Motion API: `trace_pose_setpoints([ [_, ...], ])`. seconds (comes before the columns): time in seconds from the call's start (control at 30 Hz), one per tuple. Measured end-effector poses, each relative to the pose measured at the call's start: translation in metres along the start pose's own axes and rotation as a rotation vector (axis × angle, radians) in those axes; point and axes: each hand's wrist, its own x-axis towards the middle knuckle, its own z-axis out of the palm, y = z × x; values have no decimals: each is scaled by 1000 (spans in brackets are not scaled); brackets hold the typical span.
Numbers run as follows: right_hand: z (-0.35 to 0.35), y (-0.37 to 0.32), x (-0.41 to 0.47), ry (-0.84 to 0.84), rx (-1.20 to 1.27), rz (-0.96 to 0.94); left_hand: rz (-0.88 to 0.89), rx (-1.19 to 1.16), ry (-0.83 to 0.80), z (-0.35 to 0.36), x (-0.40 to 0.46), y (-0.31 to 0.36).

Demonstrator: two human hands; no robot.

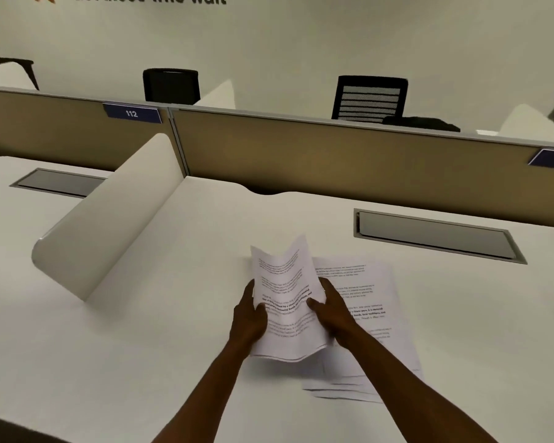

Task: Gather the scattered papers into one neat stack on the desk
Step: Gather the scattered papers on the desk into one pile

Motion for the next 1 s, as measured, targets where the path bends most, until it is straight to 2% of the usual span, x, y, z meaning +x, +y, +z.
trace_pose_setpoints([
  [0.13, -36, -2, -5, 110, 40, -15, 20, -50, 0, 19, -1, 11],
  [0.3, -92, 7, -17, 214, -123, -49, 37, -101, -110, 40, -5, 19],
  [0.47, -120, 26, -34, 307, -303, -51, 47, -8, -185, 68, -10, 21],
  [0.6, -128, 45, -42, 406, -394, -29, 102, 154, -213, 87, -7, 21],
  [0.73, -131, 62, -43, 476, -545, 63, 108, 383, -150, 98, -6, 11],
  [0.83, -136, 69, -38, 532, -596, 200, 61, 551, -63, 102, -7, 0],
  [0.93, -139, 69, -33, 495, -623, 345, -6, 532, -62, 106, -10, -3],
  [1.0, -134, 69, -31, 448, -724, 367, -32, 451, -59, 110, -12, -1],
])
